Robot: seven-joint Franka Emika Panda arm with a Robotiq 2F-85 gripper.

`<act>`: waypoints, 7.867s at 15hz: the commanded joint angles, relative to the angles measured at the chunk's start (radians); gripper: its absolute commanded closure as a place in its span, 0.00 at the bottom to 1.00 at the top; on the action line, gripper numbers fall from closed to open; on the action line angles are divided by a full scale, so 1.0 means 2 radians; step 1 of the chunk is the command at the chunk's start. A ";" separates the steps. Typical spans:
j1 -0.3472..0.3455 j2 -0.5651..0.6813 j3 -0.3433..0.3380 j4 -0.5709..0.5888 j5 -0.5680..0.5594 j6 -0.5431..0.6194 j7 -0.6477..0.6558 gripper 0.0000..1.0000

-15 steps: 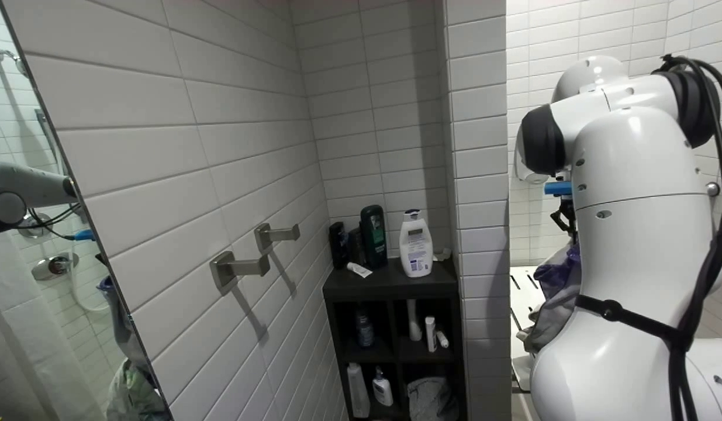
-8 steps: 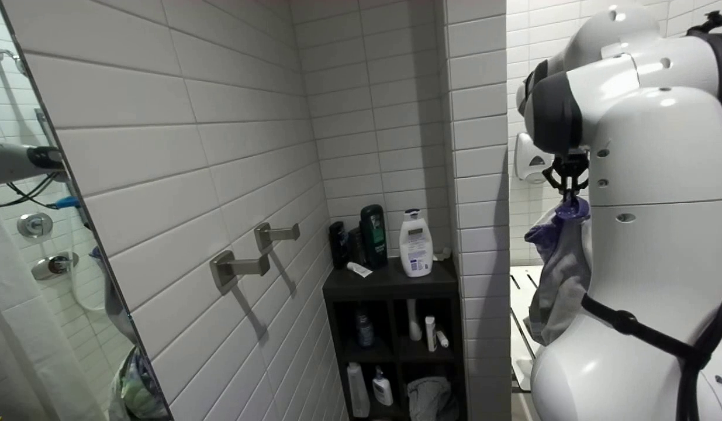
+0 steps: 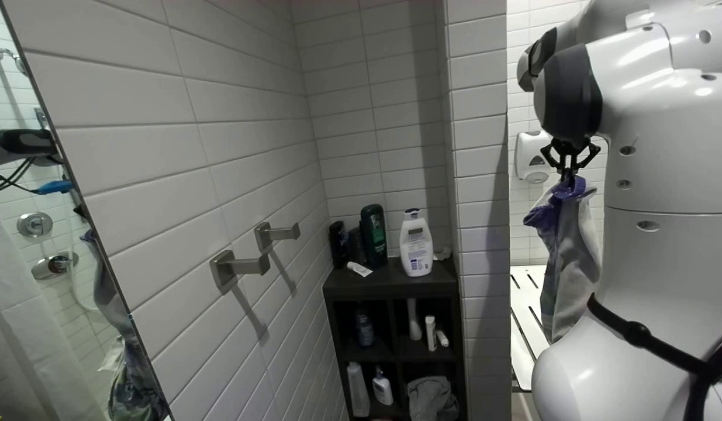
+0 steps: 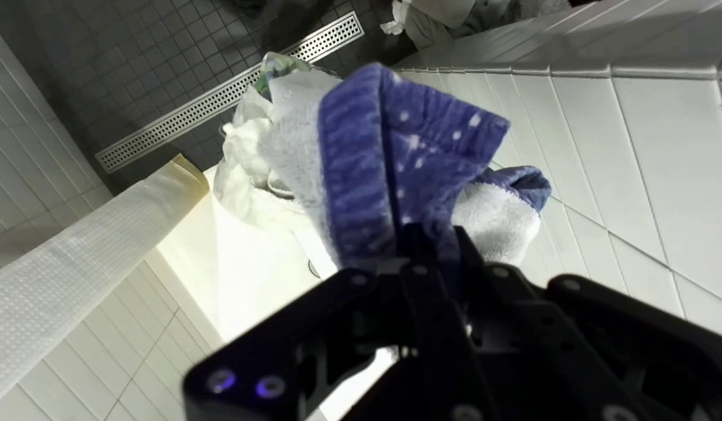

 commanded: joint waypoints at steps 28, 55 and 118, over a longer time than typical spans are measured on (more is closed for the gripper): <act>0.059 -0.218 0.075 -0.247 -0.131 -0.013 0.031 0.97; 0.208 -0.202 0.189 -0.228 -0.070 -0.027 -0.119 0.97; 0.393 0.143 0.305 0.419 -0.053 -0.192 -0.362 0.97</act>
